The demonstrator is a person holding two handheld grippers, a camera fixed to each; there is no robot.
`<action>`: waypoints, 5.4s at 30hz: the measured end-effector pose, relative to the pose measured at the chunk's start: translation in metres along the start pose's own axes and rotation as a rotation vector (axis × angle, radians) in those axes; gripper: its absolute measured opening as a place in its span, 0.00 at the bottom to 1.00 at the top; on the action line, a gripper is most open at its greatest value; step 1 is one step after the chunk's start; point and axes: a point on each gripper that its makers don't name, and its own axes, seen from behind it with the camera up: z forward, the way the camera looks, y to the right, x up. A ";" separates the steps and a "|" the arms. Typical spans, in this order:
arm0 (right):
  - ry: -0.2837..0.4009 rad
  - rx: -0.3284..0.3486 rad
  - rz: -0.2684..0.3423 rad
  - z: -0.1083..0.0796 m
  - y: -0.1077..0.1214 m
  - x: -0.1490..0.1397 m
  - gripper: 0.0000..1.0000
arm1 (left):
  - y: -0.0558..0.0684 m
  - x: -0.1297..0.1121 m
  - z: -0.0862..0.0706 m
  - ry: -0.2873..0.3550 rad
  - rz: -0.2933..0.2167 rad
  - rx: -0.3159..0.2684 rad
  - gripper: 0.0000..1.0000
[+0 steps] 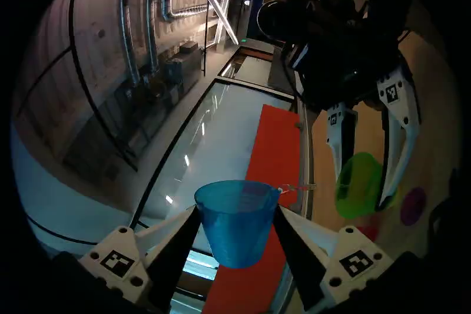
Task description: Pour water
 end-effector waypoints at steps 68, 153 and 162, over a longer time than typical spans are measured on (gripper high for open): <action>0.010 0.001 -0.009 0.001 0.002 0.004 0.90 | -0.018 0.020 0.001 0.038 0.274 0.040 0.85; 0.045 -0.032 -0.017 -0.001 0.004 0.017 0.90 | -0.013 -0.061 0.007 0.007 -1.315 -0.068 0.84; 0.045 -0.041 -0.012 -0.004 0.005 0.019 0.90 | -0.005 -0.067 0.000 -0.017 -1.295 -0.071 0.84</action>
